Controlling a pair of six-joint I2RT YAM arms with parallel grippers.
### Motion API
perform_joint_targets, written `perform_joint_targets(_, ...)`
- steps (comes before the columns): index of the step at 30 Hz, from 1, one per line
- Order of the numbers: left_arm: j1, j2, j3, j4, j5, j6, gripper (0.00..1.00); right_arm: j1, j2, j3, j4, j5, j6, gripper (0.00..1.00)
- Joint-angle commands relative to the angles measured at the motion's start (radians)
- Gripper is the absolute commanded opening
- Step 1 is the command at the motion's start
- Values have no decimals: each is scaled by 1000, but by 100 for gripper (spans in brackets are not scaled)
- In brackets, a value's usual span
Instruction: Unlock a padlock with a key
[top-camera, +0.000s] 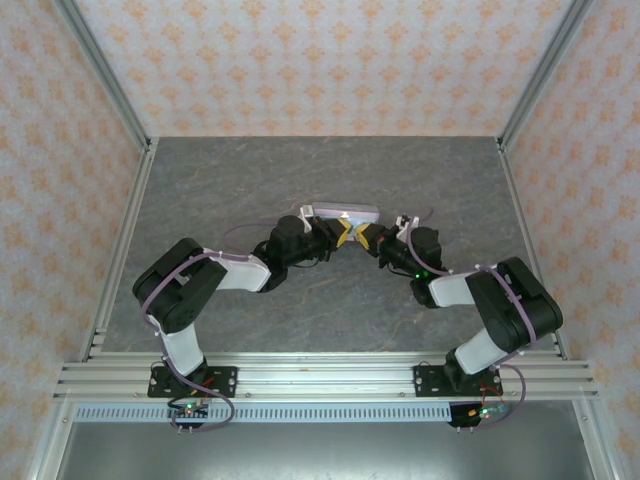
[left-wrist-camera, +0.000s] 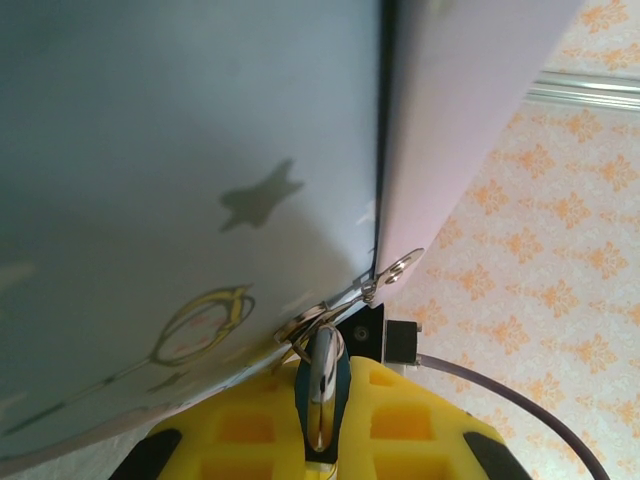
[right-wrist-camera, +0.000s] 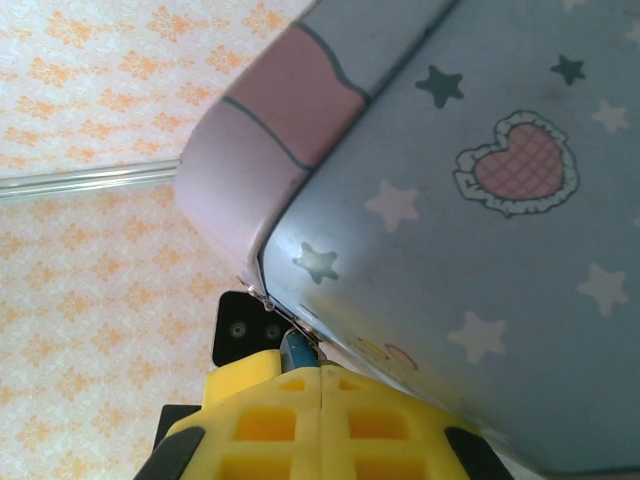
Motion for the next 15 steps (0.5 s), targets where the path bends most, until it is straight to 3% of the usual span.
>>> perform_joint_targets(1,-93,-10,34,140,180,6,0,60,-24,60,-93,-7,-92,0)
perform_joint_targets(6,-93,-16,38,135,177,3,0,72,-101,70,-283,23,-275,0)
perform_joint_targets(15,-94,-15,37,135,177,-2,0,72,-105,51,-254,35,-384,0)
